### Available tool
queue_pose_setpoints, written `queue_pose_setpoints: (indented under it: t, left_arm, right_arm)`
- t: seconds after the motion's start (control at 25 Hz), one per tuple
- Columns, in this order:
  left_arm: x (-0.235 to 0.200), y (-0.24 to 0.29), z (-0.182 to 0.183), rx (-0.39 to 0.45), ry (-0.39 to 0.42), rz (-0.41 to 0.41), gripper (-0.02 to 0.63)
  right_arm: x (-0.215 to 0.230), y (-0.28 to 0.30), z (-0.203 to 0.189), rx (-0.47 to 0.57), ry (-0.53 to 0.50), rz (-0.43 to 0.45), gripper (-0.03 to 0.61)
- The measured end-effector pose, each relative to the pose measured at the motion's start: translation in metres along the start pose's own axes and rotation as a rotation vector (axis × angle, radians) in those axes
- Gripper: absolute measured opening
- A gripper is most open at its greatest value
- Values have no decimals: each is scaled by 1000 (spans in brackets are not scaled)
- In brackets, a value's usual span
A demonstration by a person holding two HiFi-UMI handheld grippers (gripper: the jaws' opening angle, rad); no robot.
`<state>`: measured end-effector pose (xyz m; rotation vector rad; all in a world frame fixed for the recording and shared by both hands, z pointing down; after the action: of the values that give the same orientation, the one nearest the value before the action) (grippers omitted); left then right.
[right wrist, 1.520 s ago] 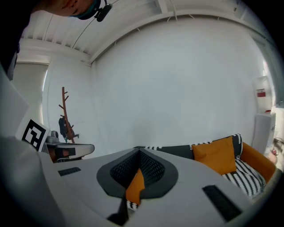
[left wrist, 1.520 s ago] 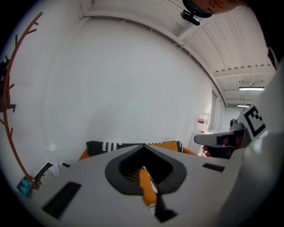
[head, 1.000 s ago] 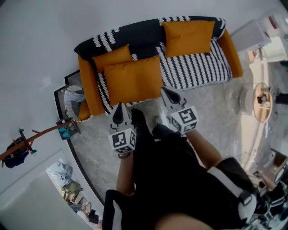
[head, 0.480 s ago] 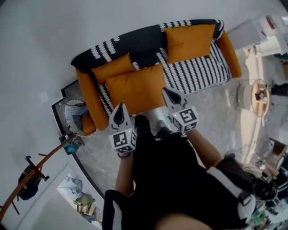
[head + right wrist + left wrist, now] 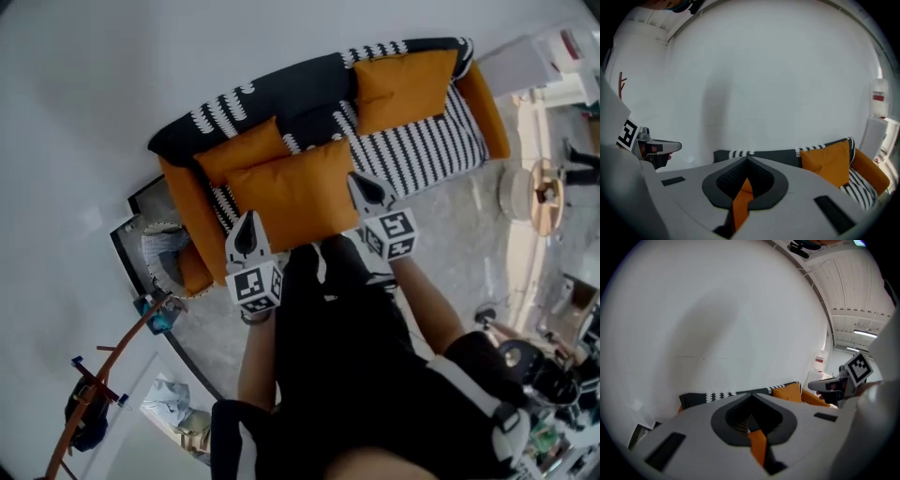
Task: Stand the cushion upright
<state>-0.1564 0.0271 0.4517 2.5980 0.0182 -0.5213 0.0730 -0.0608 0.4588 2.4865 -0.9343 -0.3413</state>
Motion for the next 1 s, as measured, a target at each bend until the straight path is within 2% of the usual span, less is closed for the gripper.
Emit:
queue_pose_setpoints:
  t: [0.32,0.36,0.44,0.76,1.0]
  left_arm:
    - [-29,81,-25,-86,-51,26,-2]
    - [-33,92,-29,-99,-58,33,15]
    - [-43,112,-39,-123,-77,53,27]
    - [-83,174,-98,-247,-115,137,91]
    - [-106,210,-165,-373,-150,169,144]
  right_arm:
    - [35,77,-43,-118,67,-15,-8]
    - [40,88,-49,-134,73,-8,-8]
    - [46,110,-63,-172,82,16,77]
    - [51,182,-149,-378,108,48,141]
    - [40,217,-225,-555,132,74,174]
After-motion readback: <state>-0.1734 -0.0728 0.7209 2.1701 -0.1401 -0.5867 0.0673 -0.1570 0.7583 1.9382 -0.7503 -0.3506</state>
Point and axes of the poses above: the fingertips, and each gripper's own axes: y forward along the fingers, x to its right, z out of its top, the point moved 2 cm from there along -y, backward along the fingers, and after that the axes turned 13 degrees about -y, right-handed, at the moved point
